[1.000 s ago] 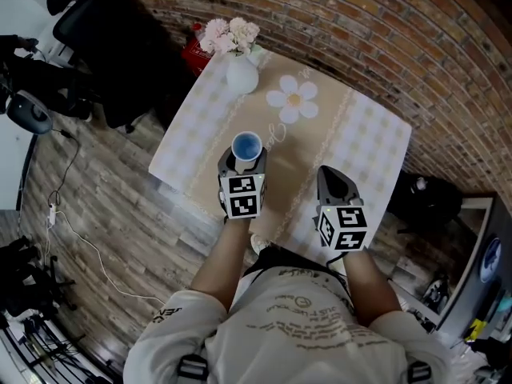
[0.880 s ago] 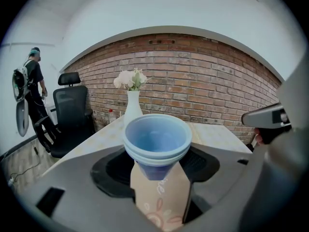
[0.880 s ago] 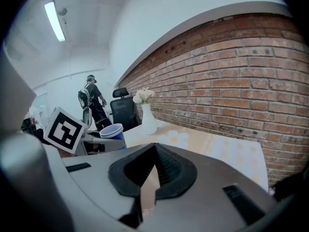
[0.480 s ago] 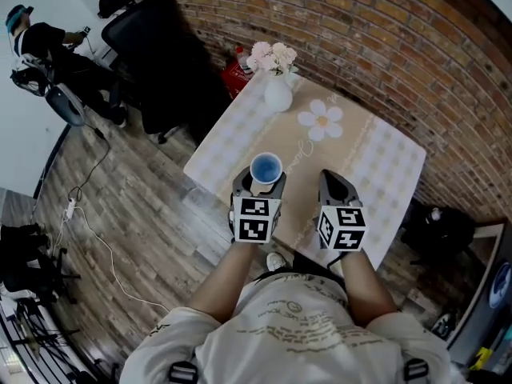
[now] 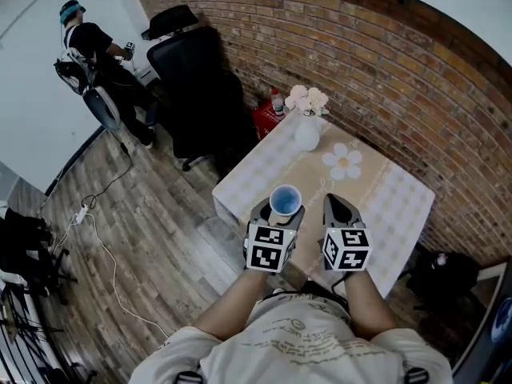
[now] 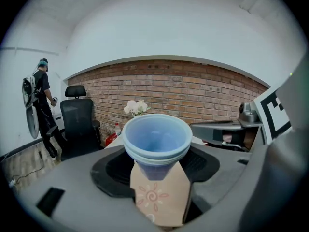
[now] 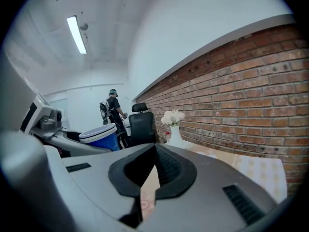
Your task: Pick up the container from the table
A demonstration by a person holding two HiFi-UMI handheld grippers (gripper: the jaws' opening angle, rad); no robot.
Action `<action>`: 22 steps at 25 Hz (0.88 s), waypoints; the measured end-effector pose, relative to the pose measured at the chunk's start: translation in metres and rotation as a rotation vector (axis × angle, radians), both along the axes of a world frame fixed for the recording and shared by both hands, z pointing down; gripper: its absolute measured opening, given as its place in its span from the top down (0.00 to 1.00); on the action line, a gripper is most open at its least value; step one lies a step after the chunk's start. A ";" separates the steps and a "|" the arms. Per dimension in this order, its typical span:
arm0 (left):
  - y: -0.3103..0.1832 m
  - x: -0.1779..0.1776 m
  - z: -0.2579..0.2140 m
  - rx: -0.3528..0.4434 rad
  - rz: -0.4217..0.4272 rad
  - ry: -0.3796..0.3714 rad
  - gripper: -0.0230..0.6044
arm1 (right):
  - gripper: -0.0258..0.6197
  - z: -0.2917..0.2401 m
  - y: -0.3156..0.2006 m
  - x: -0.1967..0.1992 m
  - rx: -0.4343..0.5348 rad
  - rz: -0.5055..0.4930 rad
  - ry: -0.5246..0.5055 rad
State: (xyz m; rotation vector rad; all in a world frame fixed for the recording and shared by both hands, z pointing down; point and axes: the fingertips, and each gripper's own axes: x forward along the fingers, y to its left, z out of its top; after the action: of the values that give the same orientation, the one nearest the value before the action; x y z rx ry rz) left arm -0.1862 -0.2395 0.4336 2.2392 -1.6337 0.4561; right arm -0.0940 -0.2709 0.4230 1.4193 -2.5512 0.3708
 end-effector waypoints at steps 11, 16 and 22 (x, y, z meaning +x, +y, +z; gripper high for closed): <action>0.020 -0.018 -0.004 0.017 -0.017 0.036 0.49 | 0.96 -0.011 0.023 -0.021 0.038 -0.011 0.000; 0.024 -0.010 -0.003 0.020 -0.020 0.043 0.49 | 0.96 -0.008 0.028 -0.011 0.030 -0.010 -0.004; 0.020 -0.012 -0.004 0.027 -0.018 0.046 0.49 | 0.96 -0.009 0.024 -0.013 0.037 -0.013 -0.002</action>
State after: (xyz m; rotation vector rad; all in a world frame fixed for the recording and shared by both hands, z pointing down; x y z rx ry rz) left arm -0.1984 -0.2199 0.4292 2.2361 -1.6444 0.3769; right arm -0.1074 -0.2467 0.4145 1.4154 -2.5802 0.3251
